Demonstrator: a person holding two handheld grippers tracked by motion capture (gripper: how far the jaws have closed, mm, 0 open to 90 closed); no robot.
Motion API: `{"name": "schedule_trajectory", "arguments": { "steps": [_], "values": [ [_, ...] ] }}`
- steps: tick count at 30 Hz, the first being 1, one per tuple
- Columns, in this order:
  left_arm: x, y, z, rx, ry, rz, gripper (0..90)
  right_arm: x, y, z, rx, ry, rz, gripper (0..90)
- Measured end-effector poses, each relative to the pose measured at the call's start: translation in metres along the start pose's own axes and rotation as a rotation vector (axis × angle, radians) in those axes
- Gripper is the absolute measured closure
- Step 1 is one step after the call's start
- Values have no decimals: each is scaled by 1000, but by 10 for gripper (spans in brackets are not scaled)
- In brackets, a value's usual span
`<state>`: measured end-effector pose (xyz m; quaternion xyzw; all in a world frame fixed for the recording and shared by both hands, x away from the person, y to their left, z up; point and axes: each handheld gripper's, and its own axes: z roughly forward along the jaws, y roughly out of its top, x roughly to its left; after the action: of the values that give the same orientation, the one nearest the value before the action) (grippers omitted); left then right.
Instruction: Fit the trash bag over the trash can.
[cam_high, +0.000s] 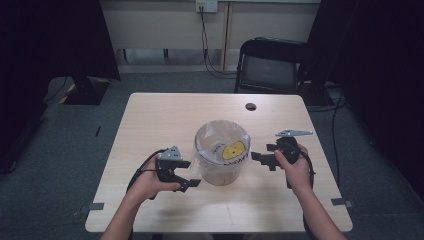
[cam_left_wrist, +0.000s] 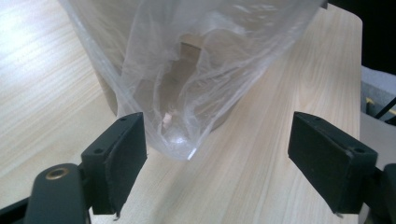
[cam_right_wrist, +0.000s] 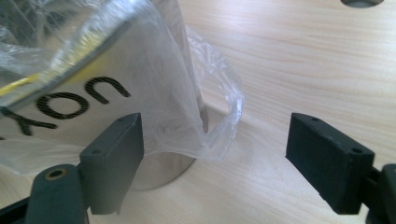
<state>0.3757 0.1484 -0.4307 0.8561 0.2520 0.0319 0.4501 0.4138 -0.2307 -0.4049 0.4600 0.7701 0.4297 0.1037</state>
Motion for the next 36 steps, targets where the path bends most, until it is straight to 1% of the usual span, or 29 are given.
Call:
{"name": "schedule_trajectory", "arguments": {
  "steps": [2,5,6,8,10,11,13,14,15,17,18,21,23,26,27,28,30,33,36],
  "values": [
    [0,0,-2,-10,-10,-9,189,1,3,-5,-3,5,1,181],
    [1,0,-6,-24,1,-13,178,3,9,-12,-4,8,-22,184],
    [1,-1,-6,-29,2,-5,170,6,14,-16,-4,11,-38,184],
    [2,-1,-8,-24,7,19,166,7,16,-18,-4,13,-44,184],
    [2,-1,-9,-36,7,19,166,14,24,-24,-9,18,-76,184],
    [2,-1,-10,-36,11,17,166,14,24,-24,-9,18,-76,184],
    [2,-1,-10,-32,15,24,166,18,29,-25,-10,27,-91,184],
    [1,0,-10,-28,14,25,166,20,31,-25,-11,29,-91,186],
    [1,-1,-10,-24,11,24,166,23,36,-24,-23,43,-88,190],
    [1,-1,-10,-25,6,24,166,24,37,-24,-27,46,-85,194],
    [2,-1,-10,-24,5,25,166,27,41,-23,-39,58,-87,197],
    [3,-2,-11,-27,10,18,166,34,49,-21,-41,72,-107,196],
    [3,-2,-11,-28,11,17,166,39,54,-20,-38,78,-121,196],
    [3,-2,-12,-18,13,28,166,44,59,-18,-34,83,-139,196],
    [3,-2,-12,-22,11,27,166,46,61,-17,-32,87,-143,197],
    [2,-1,-12,-29,6,23,166,49,64,-14,-28,102,-153,205],
    [2,-1,-12,-29,5,25,166,52,66,-11,-25,117,-165,205],
    [2,-1,-11,-25,2,27,166,58,68,-6,-16,131,-183,207],
    [1,-1,-11,-22,1,29,166,64,70,0,3,142,-211,220]
  ]
}}
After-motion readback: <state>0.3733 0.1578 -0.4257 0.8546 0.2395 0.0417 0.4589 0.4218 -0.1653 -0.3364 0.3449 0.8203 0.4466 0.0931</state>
